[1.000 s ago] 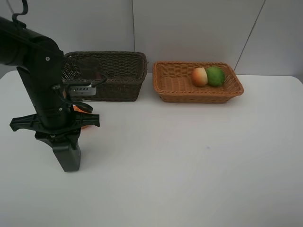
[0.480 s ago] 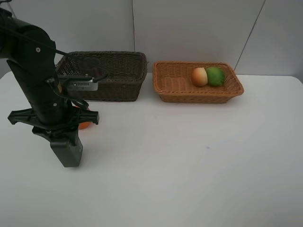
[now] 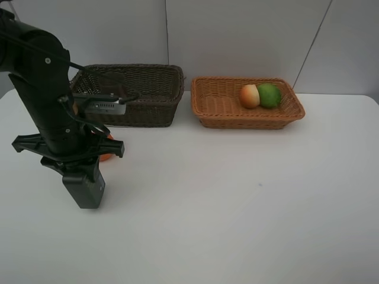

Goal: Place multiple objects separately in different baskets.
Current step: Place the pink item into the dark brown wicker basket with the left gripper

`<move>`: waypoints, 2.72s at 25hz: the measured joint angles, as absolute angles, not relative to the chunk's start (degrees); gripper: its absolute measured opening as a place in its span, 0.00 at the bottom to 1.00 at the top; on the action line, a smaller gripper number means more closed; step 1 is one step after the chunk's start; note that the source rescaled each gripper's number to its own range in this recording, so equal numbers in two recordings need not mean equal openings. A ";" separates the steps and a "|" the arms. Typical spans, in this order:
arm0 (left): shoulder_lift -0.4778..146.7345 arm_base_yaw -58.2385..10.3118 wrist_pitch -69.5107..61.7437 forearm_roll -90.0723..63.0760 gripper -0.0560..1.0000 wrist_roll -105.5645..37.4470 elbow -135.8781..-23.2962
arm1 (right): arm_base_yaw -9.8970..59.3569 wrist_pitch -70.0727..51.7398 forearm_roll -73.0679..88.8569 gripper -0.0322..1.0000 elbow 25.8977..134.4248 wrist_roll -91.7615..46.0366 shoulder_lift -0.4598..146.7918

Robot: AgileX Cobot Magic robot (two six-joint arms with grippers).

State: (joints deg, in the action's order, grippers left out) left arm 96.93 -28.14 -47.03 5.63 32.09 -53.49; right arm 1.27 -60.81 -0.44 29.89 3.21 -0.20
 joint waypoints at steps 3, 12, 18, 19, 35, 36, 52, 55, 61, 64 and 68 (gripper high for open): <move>96.28 -28.14 -47.11 5.03 0.50 30.73 -54.94 | 1.27 -60.81 -0.44 0.91 29.89 3.21 -0.20; 93.63 -28.14 -50.37 3.95 0.50 26.40 -62.85 | 1.27 -60.81 -0.44 0.91 29.89 3.21 -0.20; 93.53 -28.14 -51.52 3.91 0.50 24.09 -69.72 | 1.27 -60.81 -0.44 0.91 29.89 3.21 -0.20; 93.53 -28.14 -51.52 3.96 0.50 23.55 -70.80 | 1.27 -60.81 -0.44 0.91 29.89 3.21 -0.20; 93.94 -21.81 -38.90 12.95 0.50 21.32 -79.65 | 1.27 -60.81 -0.44 0.91 29.89 3.21 -0.20; 94.32 -21.38 -37.86 13.21 0.50 21.03 -79.71 | 1.27 -60.81 -0.44 0.91 29.89 3.21 -0.20; 112.96 -20.12 -31.94 14.41 0.50 20.00 -92.51 | 1.27 -60.81 -0.44 0.91 29.89 3.21 -0.20; 115.25 -20.12 -30.55 13.74 0.50 19.98 -93.80 | 1.27 -60.81 -0.44 0.91 29.89 3.21 -0.20; 117.91 -20.12 -25.72 12.82 0.50 19.98 -93.92 | 1.27 -60.81 -0.44 0.91 29.89 3.21 -0.20; 119.00 -20.12 -23.28 12.03 0.50 19.98 -94.06 | 1.27 -60.81 -0.44 0.91 29.89 3.21 -0.20; 120.29 -20.12 -22.22 11.97 0.50 19.98 -94.11 | 1.27 -60.81 -0.44 0.91 29.89 3.21 -0.20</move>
